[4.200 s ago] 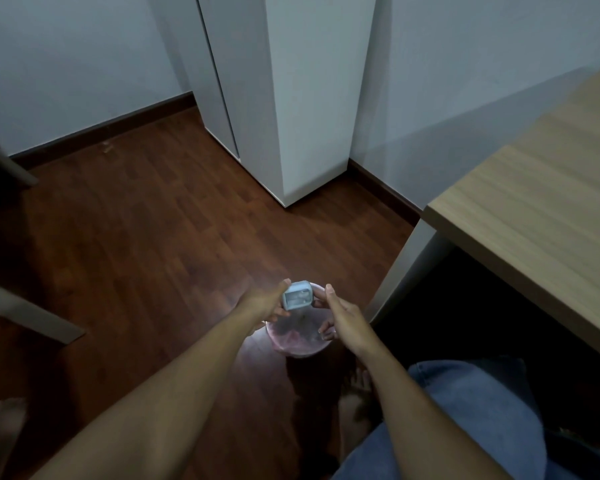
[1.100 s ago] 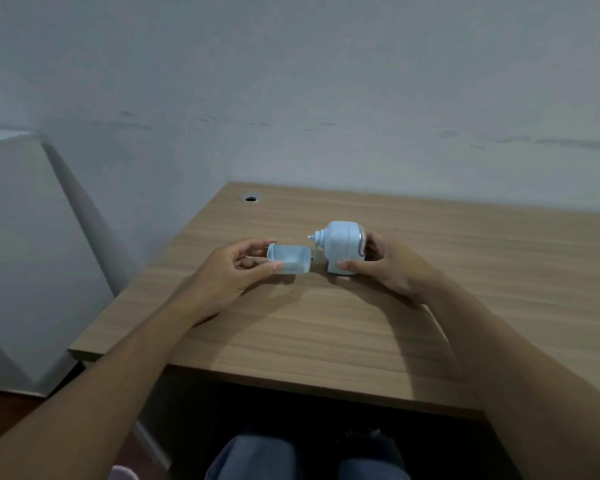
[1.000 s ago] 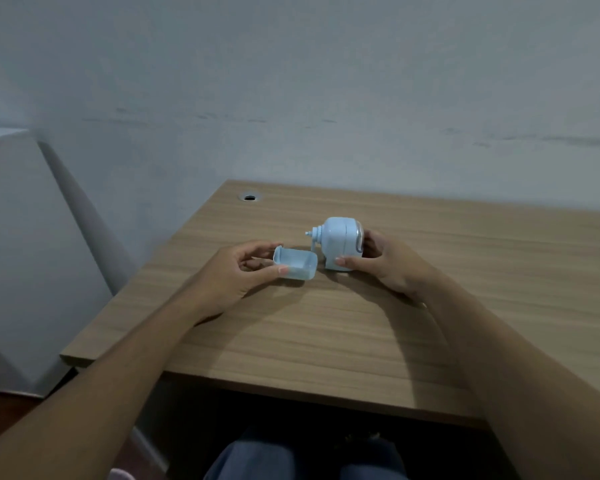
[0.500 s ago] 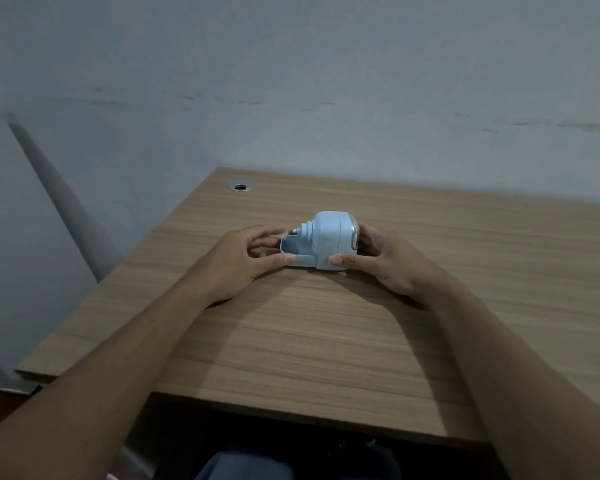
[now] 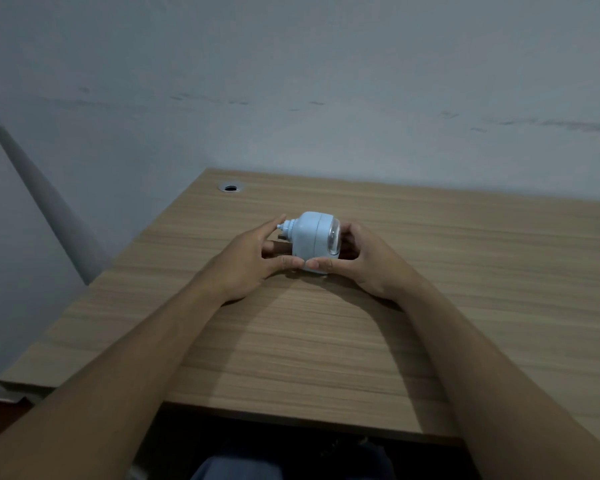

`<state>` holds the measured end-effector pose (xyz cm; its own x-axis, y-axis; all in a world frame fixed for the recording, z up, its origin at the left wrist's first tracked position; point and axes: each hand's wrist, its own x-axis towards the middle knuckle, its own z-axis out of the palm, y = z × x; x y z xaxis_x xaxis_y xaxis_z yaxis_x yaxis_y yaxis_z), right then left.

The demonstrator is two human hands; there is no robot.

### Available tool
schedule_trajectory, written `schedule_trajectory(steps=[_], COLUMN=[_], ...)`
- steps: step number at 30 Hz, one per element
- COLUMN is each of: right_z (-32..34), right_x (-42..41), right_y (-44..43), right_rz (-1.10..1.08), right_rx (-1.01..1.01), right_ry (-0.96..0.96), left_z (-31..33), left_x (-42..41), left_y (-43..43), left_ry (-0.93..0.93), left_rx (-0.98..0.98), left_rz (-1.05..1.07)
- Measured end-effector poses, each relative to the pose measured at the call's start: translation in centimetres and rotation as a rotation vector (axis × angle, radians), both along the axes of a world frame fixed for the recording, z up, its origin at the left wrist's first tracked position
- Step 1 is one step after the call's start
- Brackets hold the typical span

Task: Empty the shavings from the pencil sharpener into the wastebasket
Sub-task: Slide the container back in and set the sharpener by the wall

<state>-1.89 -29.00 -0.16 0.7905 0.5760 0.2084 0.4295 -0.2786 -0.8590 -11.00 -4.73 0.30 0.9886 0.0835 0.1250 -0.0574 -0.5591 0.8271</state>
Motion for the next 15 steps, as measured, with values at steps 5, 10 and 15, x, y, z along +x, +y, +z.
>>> schedule_trajectory(steps=[5,10,15], right_z=[0.2,0.6,0.5], right_x=[-1.0,-1.3,-0.9], right_y=[-0.1,-0.1,-0.1], right_rz=[-0.037,-0.018,-0.002], right_rx=[0.011,-0.069,-0.099], right_ry=[0.03,-0.052,-0.107], left_z=[0.2,0.2,0.3], left_x=[-0.4,-0.7,-0.7], left_y=[-0.2,-0.2,0.0], left_ry=[-0.141,-0.139,-0.153], left_rx=[0.022,-0.014,-0.031], left_rz=[0.186,0.145,0.088])
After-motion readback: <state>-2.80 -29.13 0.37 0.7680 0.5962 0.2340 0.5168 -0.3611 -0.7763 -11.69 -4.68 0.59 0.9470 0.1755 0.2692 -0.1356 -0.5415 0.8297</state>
